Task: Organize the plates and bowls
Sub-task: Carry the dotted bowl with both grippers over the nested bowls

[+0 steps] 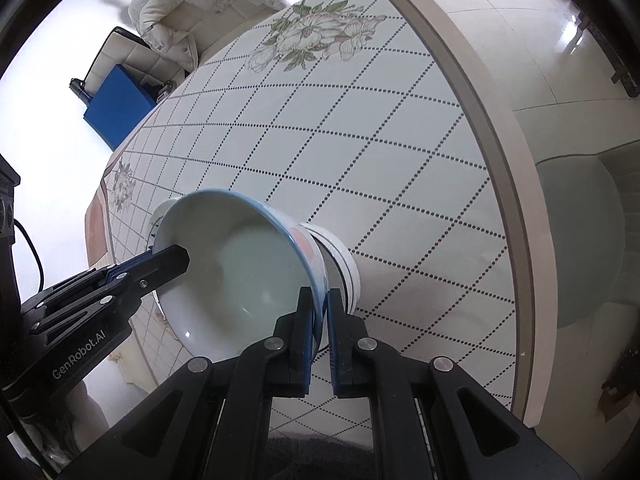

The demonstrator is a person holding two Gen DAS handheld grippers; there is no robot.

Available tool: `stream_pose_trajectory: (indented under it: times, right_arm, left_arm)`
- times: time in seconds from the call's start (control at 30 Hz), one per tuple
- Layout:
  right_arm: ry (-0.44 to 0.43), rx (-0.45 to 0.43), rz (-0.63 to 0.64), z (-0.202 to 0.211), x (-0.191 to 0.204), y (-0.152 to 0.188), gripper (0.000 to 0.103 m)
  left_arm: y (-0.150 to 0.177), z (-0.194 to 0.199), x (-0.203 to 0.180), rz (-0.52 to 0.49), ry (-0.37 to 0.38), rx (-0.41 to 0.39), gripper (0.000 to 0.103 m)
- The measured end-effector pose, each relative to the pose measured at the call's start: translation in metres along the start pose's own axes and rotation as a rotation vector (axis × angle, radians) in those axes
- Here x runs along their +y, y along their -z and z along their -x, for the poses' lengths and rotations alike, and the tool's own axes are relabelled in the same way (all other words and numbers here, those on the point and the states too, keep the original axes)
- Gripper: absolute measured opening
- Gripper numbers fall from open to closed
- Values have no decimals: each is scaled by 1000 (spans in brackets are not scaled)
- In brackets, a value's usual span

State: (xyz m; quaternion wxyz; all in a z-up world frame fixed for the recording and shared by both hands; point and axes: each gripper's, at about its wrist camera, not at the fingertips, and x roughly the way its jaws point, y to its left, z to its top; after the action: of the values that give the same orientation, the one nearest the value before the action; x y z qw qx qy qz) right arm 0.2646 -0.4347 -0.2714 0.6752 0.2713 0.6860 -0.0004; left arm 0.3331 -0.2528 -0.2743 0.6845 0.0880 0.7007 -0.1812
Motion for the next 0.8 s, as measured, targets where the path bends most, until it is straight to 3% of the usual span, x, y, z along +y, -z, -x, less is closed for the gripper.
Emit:
stream_pose_trajectory:
  times: [0.3,0.8]
  right_arm:
    - [39,51,10,-35,1,2,7]
    - [77,85,14,-50,-2,-5,7]
  left_arm:
    - [8,-29,9,21,-13,58,7]
    - [13,-47,16,55,1,114,7]
